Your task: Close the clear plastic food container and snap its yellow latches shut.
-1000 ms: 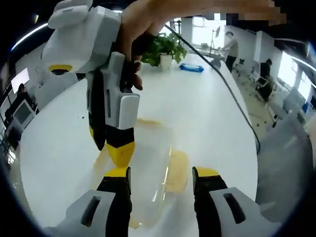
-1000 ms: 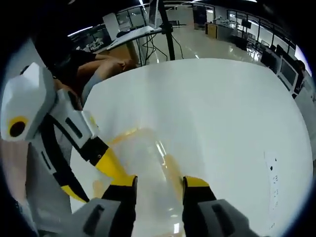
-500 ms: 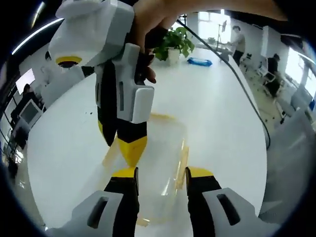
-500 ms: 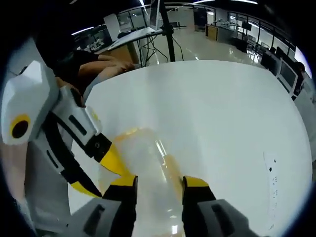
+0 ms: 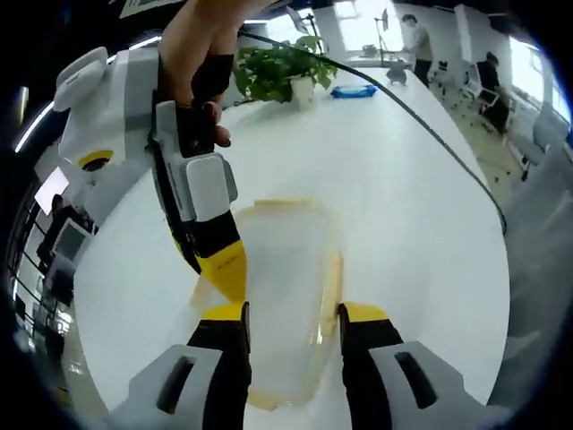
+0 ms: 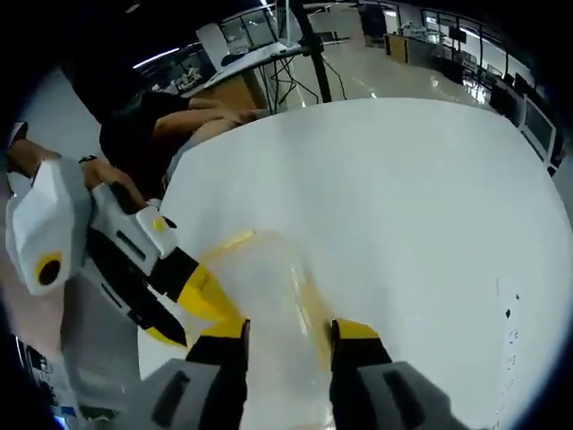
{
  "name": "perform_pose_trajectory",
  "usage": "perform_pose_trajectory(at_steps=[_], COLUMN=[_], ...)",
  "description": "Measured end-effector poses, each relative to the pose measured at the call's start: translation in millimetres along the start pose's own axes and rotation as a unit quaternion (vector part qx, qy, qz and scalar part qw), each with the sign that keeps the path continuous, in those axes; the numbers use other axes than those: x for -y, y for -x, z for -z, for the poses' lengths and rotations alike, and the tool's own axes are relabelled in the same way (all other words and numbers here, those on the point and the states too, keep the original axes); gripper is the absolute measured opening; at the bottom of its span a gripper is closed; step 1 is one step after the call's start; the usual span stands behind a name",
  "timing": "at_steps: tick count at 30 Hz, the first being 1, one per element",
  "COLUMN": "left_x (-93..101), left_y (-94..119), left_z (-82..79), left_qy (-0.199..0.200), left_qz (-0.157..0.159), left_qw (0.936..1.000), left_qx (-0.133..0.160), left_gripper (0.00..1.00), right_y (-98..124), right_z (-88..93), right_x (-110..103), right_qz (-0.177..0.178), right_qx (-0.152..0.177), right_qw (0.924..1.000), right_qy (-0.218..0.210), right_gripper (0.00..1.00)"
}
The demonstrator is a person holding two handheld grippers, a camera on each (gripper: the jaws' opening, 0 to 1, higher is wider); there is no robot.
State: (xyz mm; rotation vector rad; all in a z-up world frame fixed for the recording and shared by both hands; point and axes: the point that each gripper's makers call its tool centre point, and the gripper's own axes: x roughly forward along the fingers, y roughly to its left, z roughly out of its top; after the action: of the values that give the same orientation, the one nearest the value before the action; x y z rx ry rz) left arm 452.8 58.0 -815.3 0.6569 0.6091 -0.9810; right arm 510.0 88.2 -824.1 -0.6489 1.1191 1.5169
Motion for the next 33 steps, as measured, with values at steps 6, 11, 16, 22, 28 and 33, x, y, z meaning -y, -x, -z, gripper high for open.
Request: perform_pose_trajectory(at_steps=[6, 11, 16, 22, 28, 33], left_x=[0.0, 2.1, 3.6, 6.5, 7.9, 5.2], left_y=[-0.9, -5.0, -5.0, -9.4, -8.4, -8.8], left_z=[1.1, -2.4, -0.8, -2.5, -2.1, -5.4], left_qy=[0.005, 0.002, 0.001, -0.053, -0.048, -0.065], left_qz=[0.006, 0.021, 0.014, -0.052, -0.055, -0.070], left_qw=[0.9999, 0.9998, 0.9999, 0.9970, 0.9966, 0.9946], left_qx=[-0.010, -0.005, -0.001, 0.023, 0.040, 0.041], left_gripper=[0.35, 0.36, 0.36, 0.36, 0.35, 0.34], right_y=[-2.6, -4.4, -5.3, -5.0, -4.2, -3.1], right_z=[-0.2, 6.4, 3.0, -0.5, -3.1, -2.2], right_x=[0.1, -5.6, -5.4, -6.4, -6.2, -5.9], right_qz=[-0.036, -0.068, -0.063, -0.036, -0.015, 0.012], right_qx=[-0.006, -0.052, -0.049, 0.014, 0.023, 0.037], right_qw=[0.9993, 0.9959, 0.9966, 0.9989, 0.9989, 0.9984], right_qy=[-0.012, -0.028, -0.021, -0.028, -0.038, -0.041], right_gripper=[0.31, 0.29, 0.29, 0.31, 0.31, 0.32])
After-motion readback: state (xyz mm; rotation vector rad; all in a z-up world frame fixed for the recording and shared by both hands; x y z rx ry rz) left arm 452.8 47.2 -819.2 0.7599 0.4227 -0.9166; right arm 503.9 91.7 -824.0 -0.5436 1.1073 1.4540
